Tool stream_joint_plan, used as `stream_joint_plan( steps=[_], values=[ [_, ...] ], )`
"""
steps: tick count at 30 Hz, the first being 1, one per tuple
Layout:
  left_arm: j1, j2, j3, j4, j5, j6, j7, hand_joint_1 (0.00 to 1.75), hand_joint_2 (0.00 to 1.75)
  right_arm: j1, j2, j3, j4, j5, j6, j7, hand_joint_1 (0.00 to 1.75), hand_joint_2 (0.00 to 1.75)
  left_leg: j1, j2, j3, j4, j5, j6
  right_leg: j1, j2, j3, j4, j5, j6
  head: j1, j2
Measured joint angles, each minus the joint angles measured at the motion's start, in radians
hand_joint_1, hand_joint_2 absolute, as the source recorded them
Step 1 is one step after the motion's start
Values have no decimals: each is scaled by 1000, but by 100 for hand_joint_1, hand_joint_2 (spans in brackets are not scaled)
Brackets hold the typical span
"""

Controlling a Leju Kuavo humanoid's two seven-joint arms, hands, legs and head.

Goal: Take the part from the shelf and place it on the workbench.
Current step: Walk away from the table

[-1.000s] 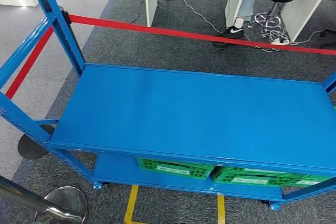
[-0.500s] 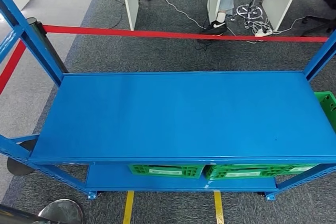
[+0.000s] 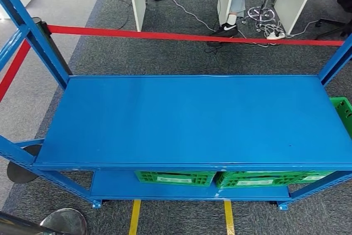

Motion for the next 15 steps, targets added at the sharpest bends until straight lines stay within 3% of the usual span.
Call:
stream_joint_plan(
  steps=[5,9,11,13,14,15],
  values=[
    [0,5,-8,1,3,5,0,0,0,0,0,-4,0,5,1,1,0,0,-5,0,-2,7,-2,6,-6,0,1,-4,6,9,-1,0],
    [1,10,-14,1,11,11,0,0,0,-1,0,-10,0,11,2,2,0,0,-2,-1,-1,-8,16,20,-7,1,-1,-8,10,24,-1,0],
    [-1,11,-19,2,11,11,0,0,0,0,-1,-12,0,13,3,2,0,0,4,-1,-2,-26,32,28,-7,12,-24,37,-31,30,2,0],
    [0,11,-22,2,12,11,0,0,0,1,-1,-14,0,14,3,2,0,0,5,0,-12,-28,37,31,-8,21,-73,159,-101,35,3,0],
    [1,11,-23,3,13,11,0,0,0,1,-2,-15,0,14,3,2,0,0,5,0,-15,-28,38,30,-9,22,-96,220,-124,38,3,0],
    [3,11,-25,3,13,11,0,0,0,2,-2,-16,0,14,3,2,0,0,5,0,-17,-28,39,29,-11,23,-107,255,-130,41,2,0]
  ],
)
